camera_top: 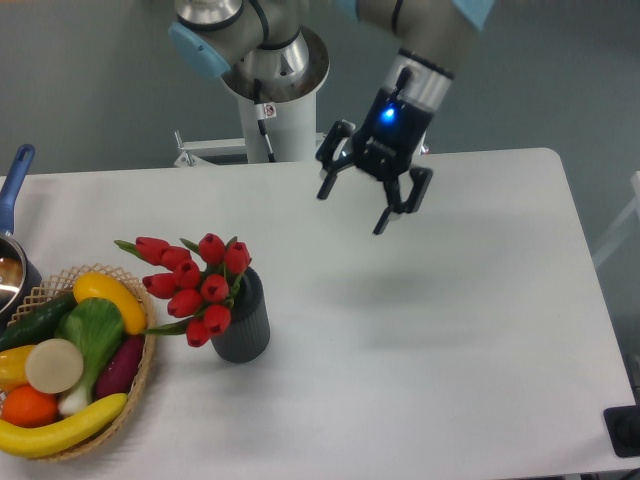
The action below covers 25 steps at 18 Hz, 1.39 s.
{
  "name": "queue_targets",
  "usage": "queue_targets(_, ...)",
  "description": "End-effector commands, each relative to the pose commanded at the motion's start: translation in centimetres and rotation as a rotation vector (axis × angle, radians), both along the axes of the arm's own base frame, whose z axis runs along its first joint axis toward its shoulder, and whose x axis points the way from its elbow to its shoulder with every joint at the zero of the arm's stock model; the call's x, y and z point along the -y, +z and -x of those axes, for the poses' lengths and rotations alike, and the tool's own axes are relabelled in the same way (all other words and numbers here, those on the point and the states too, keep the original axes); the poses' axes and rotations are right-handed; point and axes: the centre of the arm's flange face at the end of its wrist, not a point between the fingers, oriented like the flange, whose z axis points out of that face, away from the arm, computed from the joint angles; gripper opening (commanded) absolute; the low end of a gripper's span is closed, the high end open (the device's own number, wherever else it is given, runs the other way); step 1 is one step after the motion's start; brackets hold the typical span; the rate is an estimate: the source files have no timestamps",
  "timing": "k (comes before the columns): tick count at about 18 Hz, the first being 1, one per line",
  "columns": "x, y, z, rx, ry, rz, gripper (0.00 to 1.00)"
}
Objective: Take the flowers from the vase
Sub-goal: 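Move the open gripper down toward the red tulip stems above the vase, then close the gripper around the tulip stems just above the vase rim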
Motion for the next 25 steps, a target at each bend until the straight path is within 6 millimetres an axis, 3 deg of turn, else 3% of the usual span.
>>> queue_targets(3, -1.0, -0.3, -0.2, 0.014, 0.006, -0.007, 1.0)
queue_targets(9, -5.3, -1.8, -1.4, 0.032, -0.086, 0.006, 1.0)
queue_targets(14, -7.7, -2.5, -2.2, 0.047, -0.134, 0.011, 1.0)
queue_targets(17, -8.6, -3.5, -2.8, 0.06, -0.157, 0.017, 1.0)
queue_targets(25, -10.3, -3.9, -4.2, 0.061, -0.195, 0.008, 1.0)
